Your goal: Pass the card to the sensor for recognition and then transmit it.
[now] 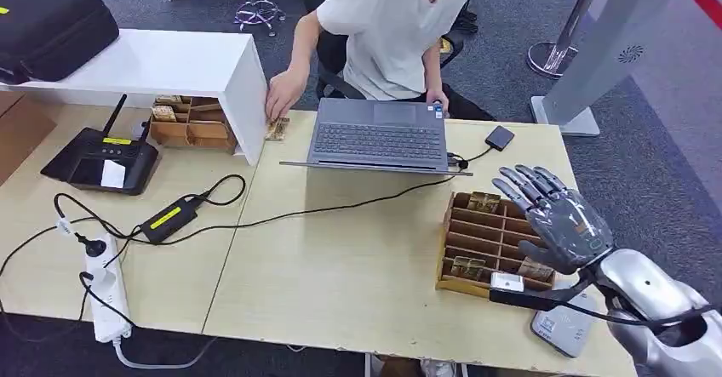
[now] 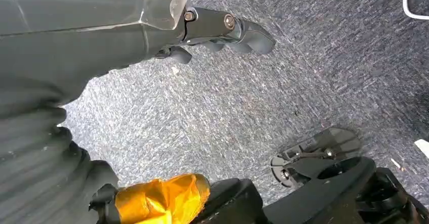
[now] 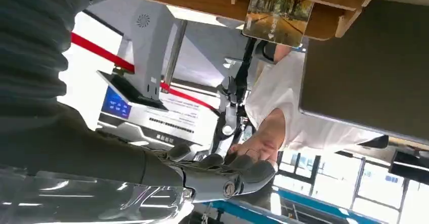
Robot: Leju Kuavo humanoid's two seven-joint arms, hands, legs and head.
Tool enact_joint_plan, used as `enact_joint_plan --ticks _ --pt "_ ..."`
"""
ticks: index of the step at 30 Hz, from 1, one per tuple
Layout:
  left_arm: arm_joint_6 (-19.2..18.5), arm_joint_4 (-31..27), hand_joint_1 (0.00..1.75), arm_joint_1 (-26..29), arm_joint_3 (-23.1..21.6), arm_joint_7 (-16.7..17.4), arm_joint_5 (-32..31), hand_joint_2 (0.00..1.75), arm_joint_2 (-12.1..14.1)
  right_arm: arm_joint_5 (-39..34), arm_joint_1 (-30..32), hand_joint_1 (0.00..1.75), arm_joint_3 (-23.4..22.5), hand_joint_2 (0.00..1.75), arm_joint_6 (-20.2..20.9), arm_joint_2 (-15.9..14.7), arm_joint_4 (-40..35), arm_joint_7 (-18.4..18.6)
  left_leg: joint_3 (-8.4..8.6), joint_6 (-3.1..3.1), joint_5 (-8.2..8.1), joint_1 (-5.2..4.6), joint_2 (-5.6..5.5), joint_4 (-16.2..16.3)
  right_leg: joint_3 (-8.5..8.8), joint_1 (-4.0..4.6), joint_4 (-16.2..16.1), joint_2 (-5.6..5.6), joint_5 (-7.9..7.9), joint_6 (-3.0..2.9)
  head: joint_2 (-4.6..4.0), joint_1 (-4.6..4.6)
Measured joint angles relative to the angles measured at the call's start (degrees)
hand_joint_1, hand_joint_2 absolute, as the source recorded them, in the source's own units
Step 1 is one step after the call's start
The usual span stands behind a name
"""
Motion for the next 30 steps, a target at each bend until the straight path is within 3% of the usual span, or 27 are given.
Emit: enact_joint_plan --ticks 21,24,27,30 --pt "0.00 0.00 0.00 0.05 0.00 -0.02 -0.04 1.75 0.07 0.66 0.03 0.00 -0.24 1.75 -0.31 -0.61 -0.29 0.18 -0.01 0.00 0.00 0.00 0.00 0.00 0.00 0.00 0.00 0.00 0.00 0.00 0.00 0.00" --pt "2.19 0.00 0.00 0.13 0.00 -2.08 -1.14 1.75 0.04 1.23 0.41 0.00 -0.22 1.75 -0.66 -0.59 -0.26 0.68 0.00 0.00 0.00 0.00 -0.01 0.00 0.00 0.00 0.00 0.00 0.00 0.00 0.00 0.00" --pt "5.86 0.00 0.00 0.26 0.00 -6.89 -1.64 1.75 -0.20 1.84 2.11 0.00 -0.64 1.75 -1.68 -0.61 -0.55 1.64 -0.01 0.00 0.00 0.00 -0.03 0.01 -0.02 0.01 -0.02 -0.02 0.00 0.00 0.00 0.02" --pt "3.93 0.00 0.00 -0.10 0.00 -7.15 -1.88 1.75 -0.42 2.45 3.64 0.00 -1.82 1.75 -2.03 -0.63 -1.42 1.55 -0.01 0.00 -0.01 0.00 0.04 0.00 -0.02 0.00 -0.01 0.04 0.00 0.00 0.00 0.00"
